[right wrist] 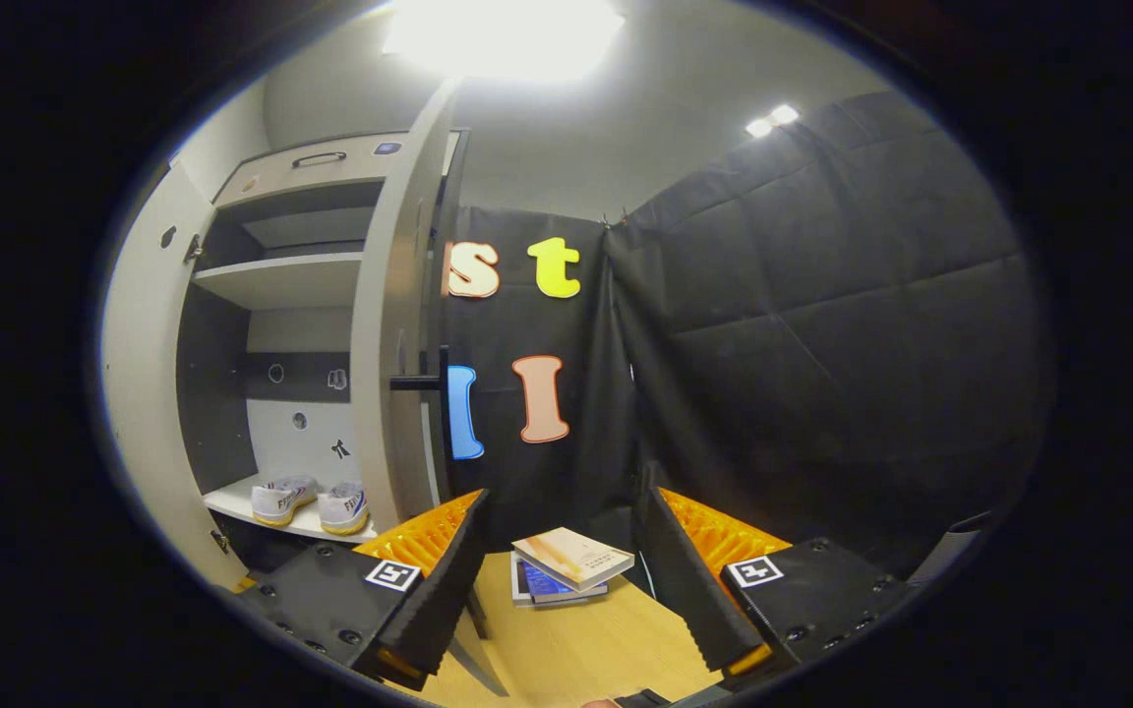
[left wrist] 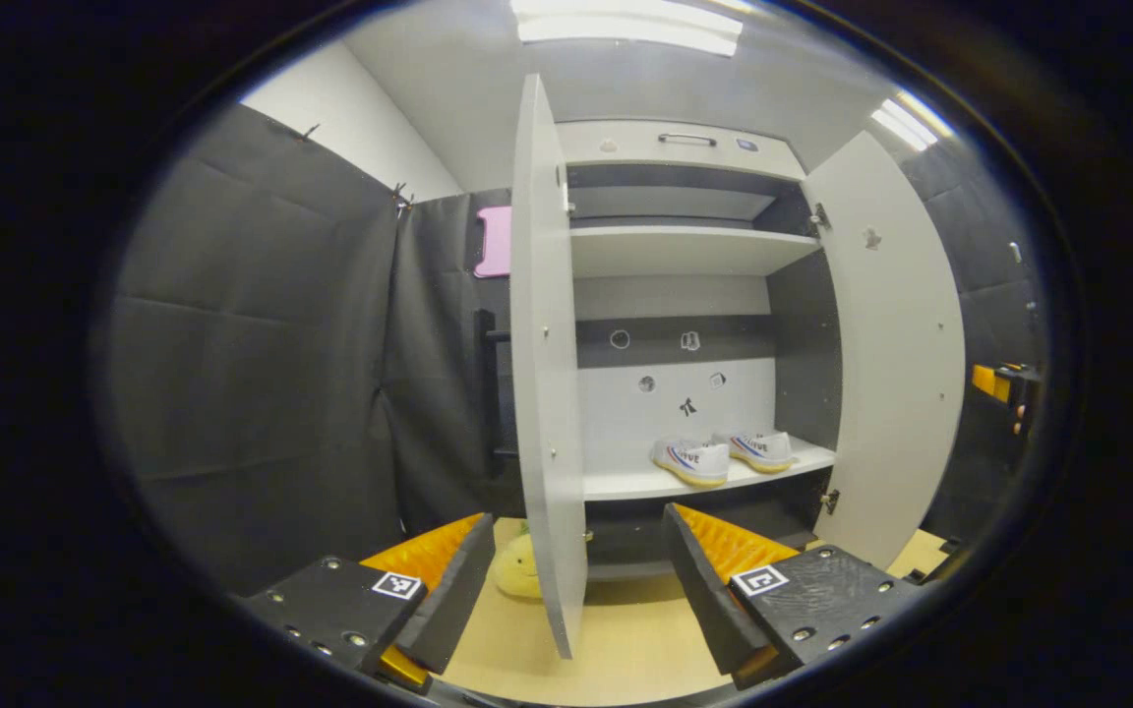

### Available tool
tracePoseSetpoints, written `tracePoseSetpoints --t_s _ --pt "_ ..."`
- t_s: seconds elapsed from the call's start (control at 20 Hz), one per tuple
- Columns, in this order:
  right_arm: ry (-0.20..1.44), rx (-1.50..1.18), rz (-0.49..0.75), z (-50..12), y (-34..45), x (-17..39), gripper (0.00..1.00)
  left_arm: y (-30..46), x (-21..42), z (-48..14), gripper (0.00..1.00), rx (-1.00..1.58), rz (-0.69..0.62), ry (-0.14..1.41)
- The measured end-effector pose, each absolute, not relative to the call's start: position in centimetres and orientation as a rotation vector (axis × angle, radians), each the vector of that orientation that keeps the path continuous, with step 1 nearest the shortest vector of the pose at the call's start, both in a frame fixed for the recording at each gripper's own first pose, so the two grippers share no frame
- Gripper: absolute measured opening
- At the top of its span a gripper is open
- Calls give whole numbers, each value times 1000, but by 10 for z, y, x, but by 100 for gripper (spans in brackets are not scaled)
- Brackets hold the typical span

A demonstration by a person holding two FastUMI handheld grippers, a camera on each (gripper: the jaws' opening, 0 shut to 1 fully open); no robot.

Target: Grab one shoe with the right hand and put it into the shoe cabinet, grab the other shoe with the left hand and put it into the shoe cabinet; then close the right door with the right hand and the left door with the left hand.

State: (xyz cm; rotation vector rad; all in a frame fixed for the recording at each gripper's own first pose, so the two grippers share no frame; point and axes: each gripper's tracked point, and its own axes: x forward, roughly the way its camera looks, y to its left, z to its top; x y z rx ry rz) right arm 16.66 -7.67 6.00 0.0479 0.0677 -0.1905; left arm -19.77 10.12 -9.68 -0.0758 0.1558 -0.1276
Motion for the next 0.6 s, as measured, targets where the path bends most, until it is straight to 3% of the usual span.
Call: tracePoseSetpoints --t_s 0.05,0.1,0.2,0.3,0.4,0.55,0.6 --pt "70 37 -205 58 -78 170 92 107 -198 -98 89 -79 -117 159" --pt "71 30 -211 57 -77 173 97 113 -200 -98 100 -80 -106 161" --pt "79 37 -200 55 -67 178 92 124 -201 -99 100 -82 -85 163" --pt "85 22 -212 51 -62 181 97 134 -201 -101 97 -86 -69 166" --pt "80 -2 -203 53 -57 181 92 143 -204 -102 97 -87 -56 167" --pt "79 10 -178 56 -48 177 96 150 -207 -103 97 -92 -49 165" --pt "84 14 -169 55 -44 176 92 151 -206 -104 97 -96 -48 165"
